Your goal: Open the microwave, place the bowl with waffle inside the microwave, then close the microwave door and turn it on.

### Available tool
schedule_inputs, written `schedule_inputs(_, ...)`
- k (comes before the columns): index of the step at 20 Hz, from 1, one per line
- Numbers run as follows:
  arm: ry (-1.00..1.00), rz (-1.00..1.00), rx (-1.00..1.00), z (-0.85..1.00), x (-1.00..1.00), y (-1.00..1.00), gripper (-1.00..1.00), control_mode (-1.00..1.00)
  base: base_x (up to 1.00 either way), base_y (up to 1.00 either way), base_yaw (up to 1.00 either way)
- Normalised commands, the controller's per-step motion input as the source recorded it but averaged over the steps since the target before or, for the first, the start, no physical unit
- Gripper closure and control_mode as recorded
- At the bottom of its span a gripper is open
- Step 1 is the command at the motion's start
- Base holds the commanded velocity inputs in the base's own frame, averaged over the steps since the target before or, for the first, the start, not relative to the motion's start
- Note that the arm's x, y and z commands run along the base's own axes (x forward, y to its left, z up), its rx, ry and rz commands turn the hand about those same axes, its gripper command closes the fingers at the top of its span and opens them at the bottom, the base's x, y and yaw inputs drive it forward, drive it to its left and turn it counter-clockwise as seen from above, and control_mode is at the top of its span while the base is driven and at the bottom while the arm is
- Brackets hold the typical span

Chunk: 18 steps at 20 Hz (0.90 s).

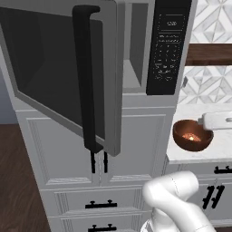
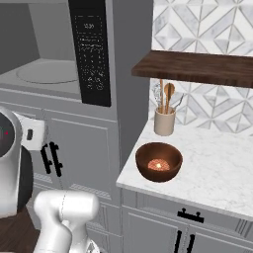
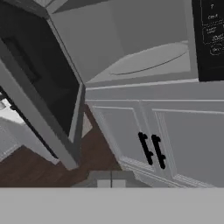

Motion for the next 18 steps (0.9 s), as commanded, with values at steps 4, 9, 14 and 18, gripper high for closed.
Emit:
schedule_inputs(4,0.68,-0.32,0.51,0.06,0.13,0.02,1.0,-1.0,0.0,0.0,0.0)
schedule_inputs(9,0.38,-0.17,0.44,0.0,0.02,0.26,1.0,-1.0,0.0,0.0,0.0)
schedule_inputs(14,0.07,0.0,0.36,-0.14,0.36,0.73,1.0,-1.0,0.0,0.0,0.0)
schedule_inputs(18,0.03,0.05,0.21,-0.12,0.76,0.56,1.0,-1.0,0.0,0.0,0.0)
